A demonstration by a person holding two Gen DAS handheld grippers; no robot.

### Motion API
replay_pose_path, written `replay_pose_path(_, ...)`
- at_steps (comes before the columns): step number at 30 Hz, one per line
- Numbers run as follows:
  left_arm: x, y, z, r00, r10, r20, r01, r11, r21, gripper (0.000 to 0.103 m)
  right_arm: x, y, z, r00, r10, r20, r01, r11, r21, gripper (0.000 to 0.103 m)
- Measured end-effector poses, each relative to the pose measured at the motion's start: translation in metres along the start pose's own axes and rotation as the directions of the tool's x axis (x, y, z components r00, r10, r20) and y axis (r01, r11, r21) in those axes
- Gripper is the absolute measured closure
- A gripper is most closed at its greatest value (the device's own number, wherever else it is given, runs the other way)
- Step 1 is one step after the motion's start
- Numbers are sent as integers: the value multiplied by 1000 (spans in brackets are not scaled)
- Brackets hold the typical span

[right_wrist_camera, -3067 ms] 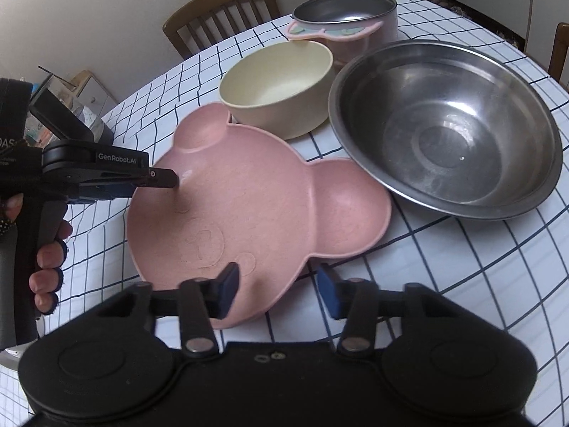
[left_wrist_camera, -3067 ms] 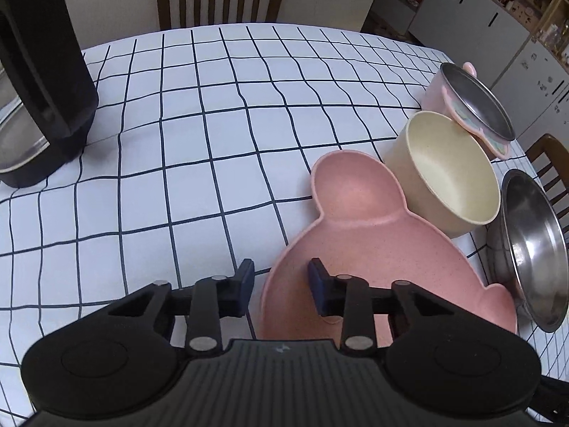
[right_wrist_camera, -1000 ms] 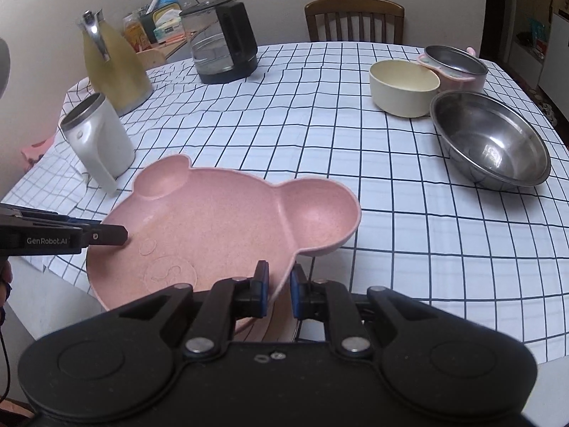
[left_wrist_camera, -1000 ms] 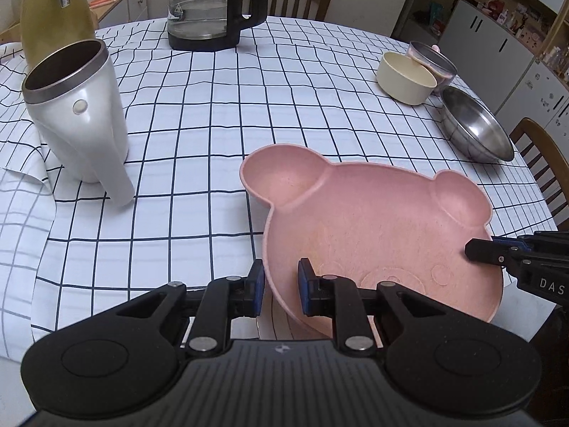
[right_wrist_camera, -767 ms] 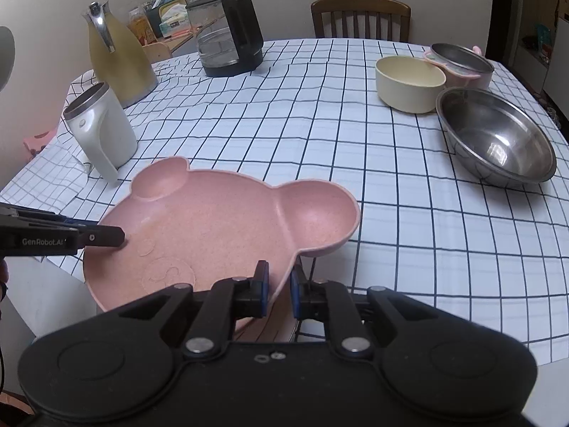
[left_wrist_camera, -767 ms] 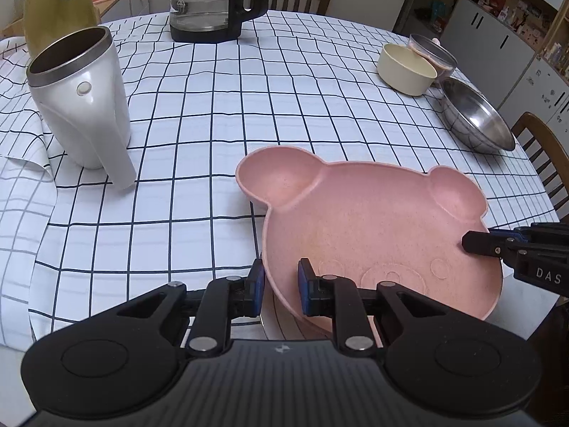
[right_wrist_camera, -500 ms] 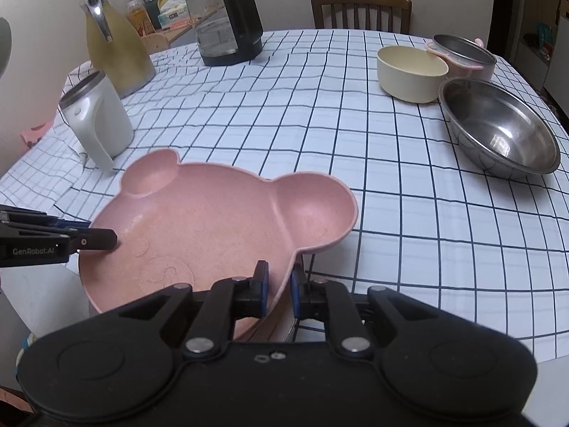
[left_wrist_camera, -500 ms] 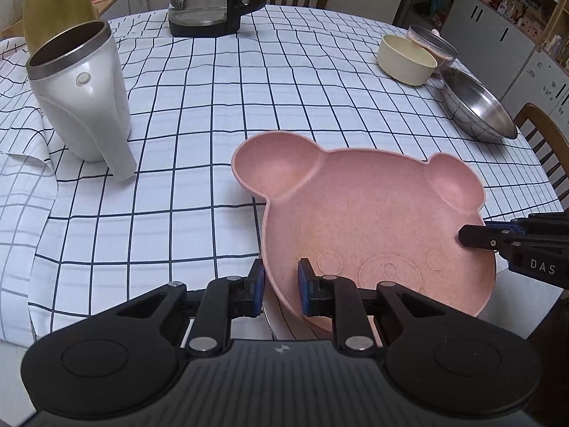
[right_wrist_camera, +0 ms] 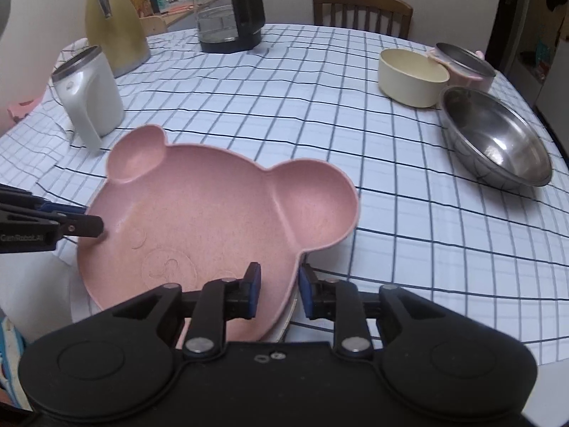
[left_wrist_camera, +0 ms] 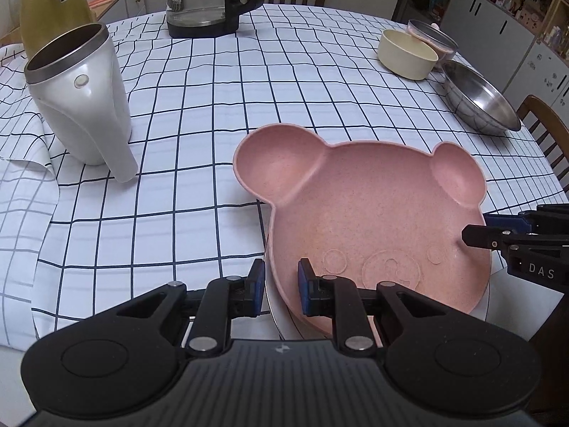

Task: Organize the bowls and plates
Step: 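Lift the pink bear-shaped plate with both grippers and lower it onto the white plate stack, then open both grippers to release the pink plate on the stack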

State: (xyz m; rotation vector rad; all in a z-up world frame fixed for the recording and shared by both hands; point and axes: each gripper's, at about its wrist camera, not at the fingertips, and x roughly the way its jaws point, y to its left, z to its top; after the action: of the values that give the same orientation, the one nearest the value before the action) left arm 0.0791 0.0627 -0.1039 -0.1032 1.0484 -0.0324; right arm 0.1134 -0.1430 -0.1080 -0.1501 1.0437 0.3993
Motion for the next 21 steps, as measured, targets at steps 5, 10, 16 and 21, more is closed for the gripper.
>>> replay_pose_path(5, -6, 0, -1, 1000, -2, 15, 2, 1000, 3, 84, -5, -3, -1, 1000, -6, -1, 6, 1000, 16, 78)
replay_pose_path(10, -20, -4, -2, 998, -9, 54, 8, 1000, 16, 84, -16, -2, -3, 1000, -3, 15, 2, 1000, 29, 75)
replay_pose_path(16, -40, -14, -2, 993, -38, 108, 34, 999, 40, 84, -36, 4, -1, 998, -1, 57, -1, 1000, 27, 62)
replay_pose_path(21, -55, -24, 2, 987, -61, 149, 53, 997, 61, 84, -54, 8, 3, 995, 5, 101, -9, 999, 39, 56)
